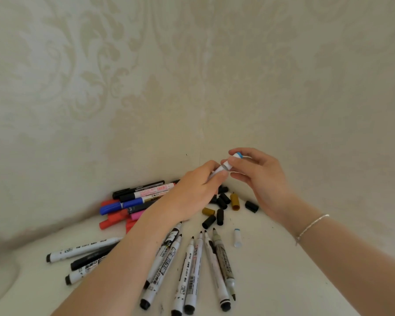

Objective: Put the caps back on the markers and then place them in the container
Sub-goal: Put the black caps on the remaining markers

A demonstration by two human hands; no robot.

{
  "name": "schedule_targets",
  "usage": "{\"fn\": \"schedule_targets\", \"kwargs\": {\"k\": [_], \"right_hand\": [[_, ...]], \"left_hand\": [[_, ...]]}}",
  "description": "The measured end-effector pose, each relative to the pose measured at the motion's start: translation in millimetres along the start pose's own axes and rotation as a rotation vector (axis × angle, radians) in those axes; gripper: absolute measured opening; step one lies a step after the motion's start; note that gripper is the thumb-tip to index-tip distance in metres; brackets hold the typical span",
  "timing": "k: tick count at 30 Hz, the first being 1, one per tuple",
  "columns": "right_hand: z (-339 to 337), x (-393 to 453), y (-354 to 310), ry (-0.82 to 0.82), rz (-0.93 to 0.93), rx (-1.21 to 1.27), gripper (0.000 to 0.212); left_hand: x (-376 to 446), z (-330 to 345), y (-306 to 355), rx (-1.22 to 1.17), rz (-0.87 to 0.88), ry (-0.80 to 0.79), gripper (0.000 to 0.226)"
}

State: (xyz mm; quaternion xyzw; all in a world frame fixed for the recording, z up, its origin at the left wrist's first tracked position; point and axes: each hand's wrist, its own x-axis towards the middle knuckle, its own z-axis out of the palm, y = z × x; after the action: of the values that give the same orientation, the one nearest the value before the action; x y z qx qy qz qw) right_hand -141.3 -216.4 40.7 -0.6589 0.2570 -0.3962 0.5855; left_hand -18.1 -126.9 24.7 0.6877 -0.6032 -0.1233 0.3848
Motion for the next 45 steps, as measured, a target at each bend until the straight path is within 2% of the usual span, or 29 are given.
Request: {"fn": "schedule_targets", "kwargs": {"k": [4,7,11,16,21,25,28,30,32,34,38,41,42,45], "right_hand": [[9.7,0.8,-0.8,0.054,-0.019,-0.043,0.017],[15.3,-0.3,-2.7,0.068,-0.031,-0.073,0.009],[20.5,-1.9,-2.4,0.131,-0.097,-0.256,0.021],[25.9,-2.1,-3.9,0.163,-0.154,-0.365,0.023],[31.1,0.8,-13.8,0.107,-0.222,-0.45,0.024],[27.3,12.3,-26.5,0.005,-0.217,-0.535,0.028],[20.4,23.4,-13.4,-0.021,-0.09,-0.683,0.039],[9.7,26.4,1.9,-0.09,0.109,-0.965,0.037],[1.6,21.3,15.6,-0.283,0.382,-1.242,0.027],[-0.5,12.3,25.6,-0.459,0.576,-1.351,0.031],[1.9,3.8,41.3,-0.564,0.628,-1.31,0.074],[7.7,-0.6,48.4,-0.579,0.633,-1.301,0.086],[8.8,-1.5,49.7,-0.57,0.614,-1.287,0.083],[7.8,0.8,45.0,-0.411,0.404,-1.074,0.029]], "left_hand": [[4.9,6.6,-1.1,-0.099,-0.016,0.117,0.032],[5.9,11.0,-1.7,-0.195,-0.019,0.157,0.034],[6.9,15.1,-3.0,-0.167,-0.028,0.168,0.032],[8.7,15.0,-4.0,-0.241,-0.034,0.195,0.029],[9.4,8.8,-3.5,-0.274,-0.01,0.253,0.036],[8.5,5.1,2.9,-0.493,-0.083,0.167,0.027],[9.1,-2.9,1.1,-0.516,-0.163,0.212,0.021],[9.5,-12.9,-2.0,-0.568,-0.21,0.278,0.018],[8.3,-23.7,-6.6,-0.463,-0.204,0.331,0.021],[6.4,-32.3,-9.2,-0.359,-0.161,0.382,0.026],[3.4,-37.6,-8.5,-0.483,-0.165,0.417,0.026],[4.1,-36.0,-9.3,-0.507,-0.176,0.445,0.021],[4.3,-35.9,-10.1,-0.529,-0.18,0.46,0.02],[5.6,-37.0,-13.0,-0.642,-0.225,0.495,0.018]]}}
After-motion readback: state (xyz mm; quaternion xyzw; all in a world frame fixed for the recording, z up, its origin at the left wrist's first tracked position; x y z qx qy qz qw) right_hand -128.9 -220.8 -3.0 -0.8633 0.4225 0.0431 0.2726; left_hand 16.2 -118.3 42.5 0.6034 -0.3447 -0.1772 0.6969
